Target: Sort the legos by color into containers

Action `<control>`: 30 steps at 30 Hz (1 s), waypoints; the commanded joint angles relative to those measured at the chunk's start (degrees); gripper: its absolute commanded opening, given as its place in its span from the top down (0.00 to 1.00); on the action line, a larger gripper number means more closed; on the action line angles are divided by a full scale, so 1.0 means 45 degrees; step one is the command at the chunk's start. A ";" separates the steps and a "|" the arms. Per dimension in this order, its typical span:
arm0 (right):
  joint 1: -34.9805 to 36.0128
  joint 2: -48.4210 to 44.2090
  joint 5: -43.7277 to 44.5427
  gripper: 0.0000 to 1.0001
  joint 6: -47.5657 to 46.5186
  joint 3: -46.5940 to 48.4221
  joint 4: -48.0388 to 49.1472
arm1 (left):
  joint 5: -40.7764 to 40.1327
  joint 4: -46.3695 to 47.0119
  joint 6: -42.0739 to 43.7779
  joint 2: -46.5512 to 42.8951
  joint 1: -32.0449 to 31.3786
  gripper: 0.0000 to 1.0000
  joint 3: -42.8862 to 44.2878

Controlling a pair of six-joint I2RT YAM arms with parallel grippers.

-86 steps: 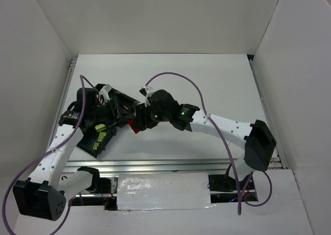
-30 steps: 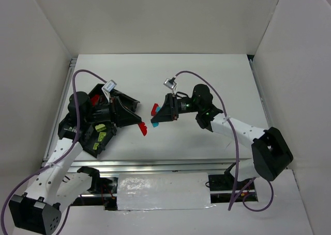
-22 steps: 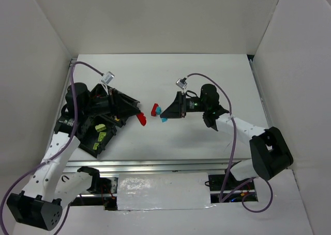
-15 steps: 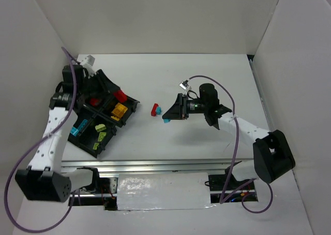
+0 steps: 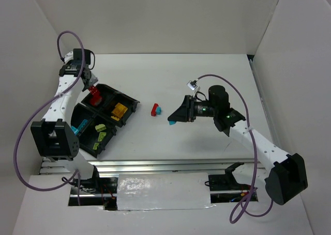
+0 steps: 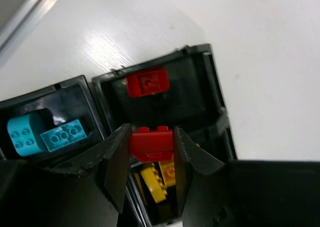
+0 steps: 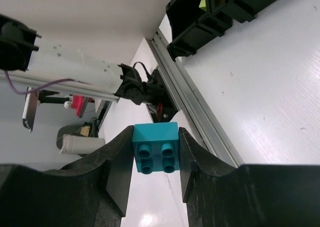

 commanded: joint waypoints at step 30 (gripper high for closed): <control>0.0019 0.0937 0.0280 1.00 0.3304 0.2374 -0.1191 | 1.3361 0.9370 0.3711 -0.9665 -0.1217 0.01 -0.7054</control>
